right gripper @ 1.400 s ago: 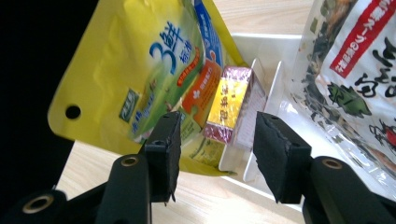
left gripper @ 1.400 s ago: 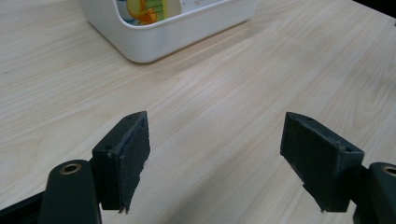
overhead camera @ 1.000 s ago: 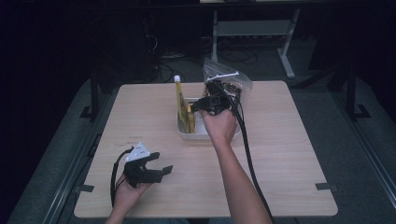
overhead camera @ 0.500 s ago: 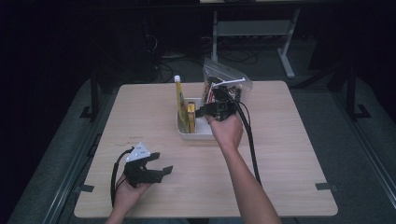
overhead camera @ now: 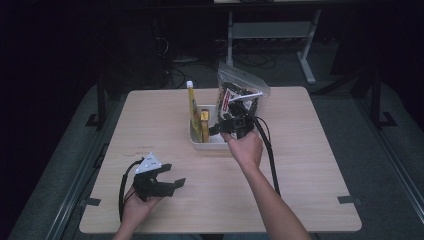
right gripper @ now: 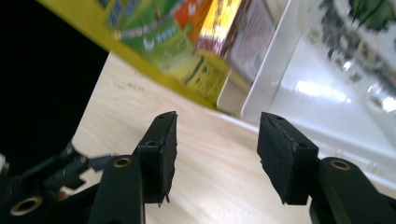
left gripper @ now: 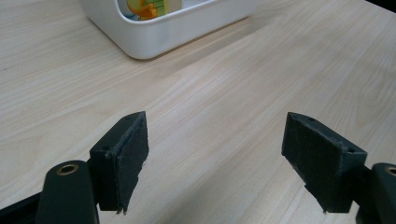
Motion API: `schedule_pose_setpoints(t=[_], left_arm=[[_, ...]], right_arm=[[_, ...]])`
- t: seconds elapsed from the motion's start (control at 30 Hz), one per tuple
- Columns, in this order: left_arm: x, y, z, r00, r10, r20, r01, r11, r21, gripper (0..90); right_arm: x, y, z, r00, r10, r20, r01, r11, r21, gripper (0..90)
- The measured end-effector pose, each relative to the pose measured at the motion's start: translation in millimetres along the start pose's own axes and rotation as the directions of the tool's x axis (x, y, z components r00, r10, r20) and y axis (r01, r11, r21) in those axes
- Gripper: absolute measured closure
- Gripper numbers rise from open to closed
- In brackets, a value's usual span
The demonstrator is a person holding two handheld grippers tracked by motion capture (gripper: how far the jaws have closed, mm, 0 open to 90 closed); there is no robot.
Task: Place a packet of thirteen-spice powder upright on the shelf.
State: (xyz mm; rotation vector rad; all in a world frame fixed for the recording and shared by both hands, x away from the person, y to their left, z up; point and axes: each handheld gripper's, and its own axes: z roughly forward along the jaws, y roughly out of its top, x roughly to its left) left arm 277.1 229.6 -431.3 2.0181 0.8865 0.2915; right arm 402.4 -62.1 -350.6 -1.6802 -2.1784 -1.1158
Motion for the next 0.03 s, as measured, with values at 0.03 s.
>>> schedule_pose_setpoints(t=[0.03], left_arm=[[0.7, 0.0, -0.3, 1.0, -0.002, 0.0, 0.002, 1.0, -0.001, 22.4]], right_arm=[[-0.5, -3.2, -0.6, 1.0, -0.006, 0.0, 0.006, 1.0, 0.003, 46.6]])
